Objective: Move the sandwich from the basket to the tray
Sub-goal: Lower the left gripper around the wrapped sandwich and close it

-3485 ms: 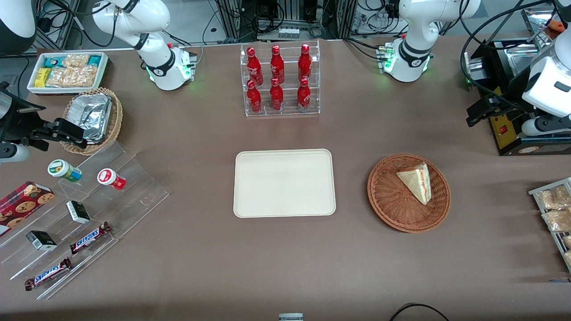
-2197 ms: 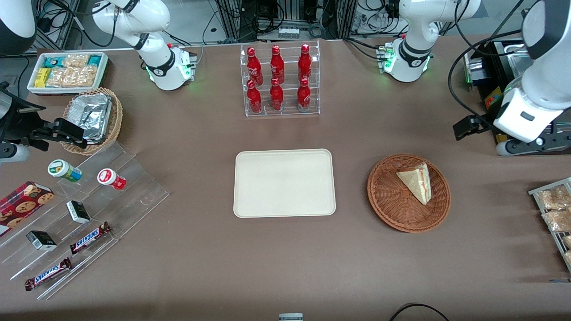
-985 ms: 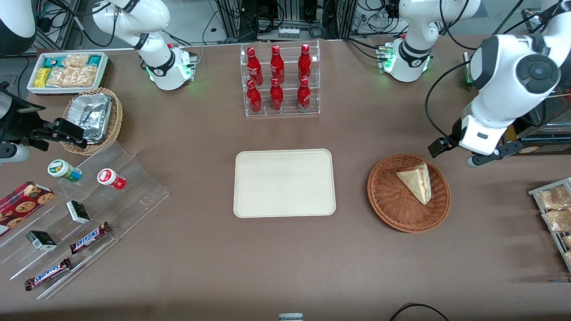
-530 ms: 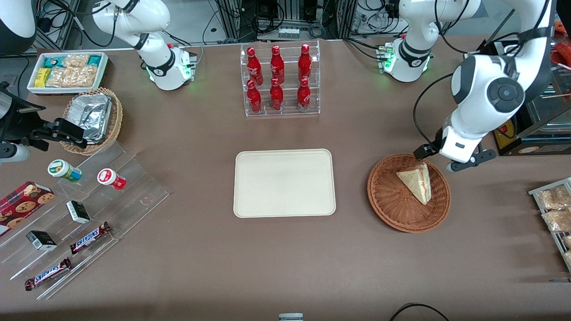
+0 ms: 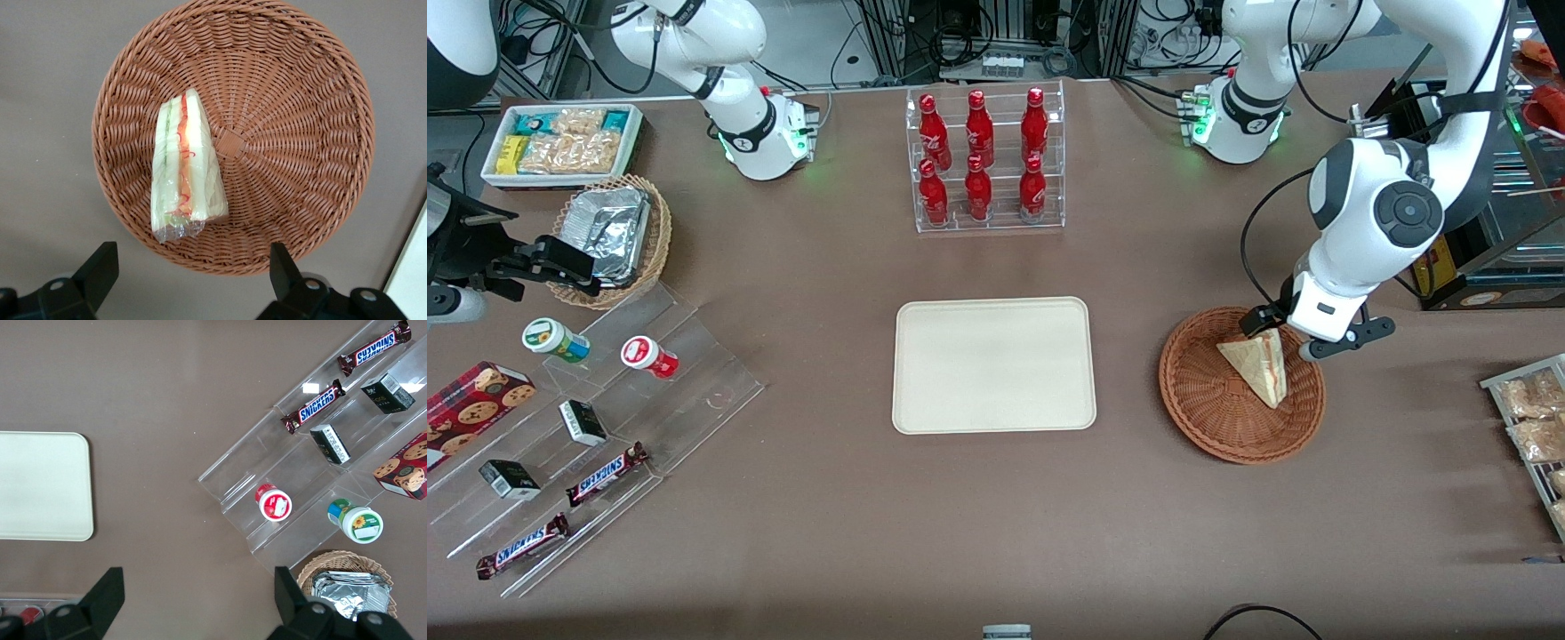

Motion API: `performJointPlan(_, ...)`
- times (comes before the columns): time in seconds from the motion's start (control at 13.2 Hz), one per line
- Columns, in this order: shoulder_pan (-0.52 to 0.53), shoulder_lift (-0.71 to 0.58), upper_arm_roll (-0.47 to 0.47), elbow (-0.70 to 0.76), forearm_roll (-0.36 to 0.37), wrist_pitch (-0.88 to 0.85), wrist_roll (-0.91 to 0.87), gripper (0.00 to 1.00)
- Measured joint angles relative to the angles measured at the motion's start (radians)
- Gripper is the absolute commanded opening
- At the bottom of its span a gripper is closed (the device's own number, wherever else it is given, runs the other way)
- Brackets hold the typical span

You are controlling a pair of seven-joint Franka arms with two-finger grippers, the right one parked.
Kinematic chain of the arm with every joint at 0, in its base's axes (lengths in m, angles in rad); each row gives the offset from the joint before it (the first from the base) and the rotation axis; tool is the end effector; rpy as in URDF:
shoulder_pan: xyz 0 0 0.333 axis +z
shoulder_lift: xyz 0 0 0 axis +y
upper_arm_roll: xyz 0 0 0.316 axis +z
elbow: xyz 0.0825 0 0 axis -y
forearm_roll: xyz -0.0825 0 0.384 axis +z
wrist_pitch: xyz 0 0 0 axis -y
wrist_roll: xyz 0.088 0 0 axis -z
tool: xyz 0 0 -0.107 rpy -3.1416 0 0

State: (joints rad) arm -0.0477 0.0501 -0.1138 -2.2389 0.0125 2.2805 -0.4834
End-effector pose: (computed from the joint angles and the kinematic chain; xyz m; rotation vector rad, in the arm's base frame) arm 0.5219 -0.0846 0.3463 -3.0969 -0.4900 0.0103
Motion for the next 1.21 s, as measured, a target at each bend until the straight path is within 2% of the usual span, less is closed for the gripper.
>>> performJointPlan(0.76, 0.010, 0.036, 0.016, -0.103, 0.000, 0.204, 0.000, 1.00)
performJointPlan(0.91, 0.011, 0.059, 0.016, -0.121, -0.003, 0.249, 0.000, 0.97)
performJointPlan(0.98, 0.012, 0.070, 0.017, -0.125, -0.004, 0.263, 0.000, 0.89)
performJointPlan(1.06, 0.013, 0.080, 0.017, -0.127, -0.004, 0.277, 0.000, 0.76)
performJointPlan(1.21, 0.014, 0.090, 0.017, -0.127, -0.005, 0.284, -0.001, 0.30)
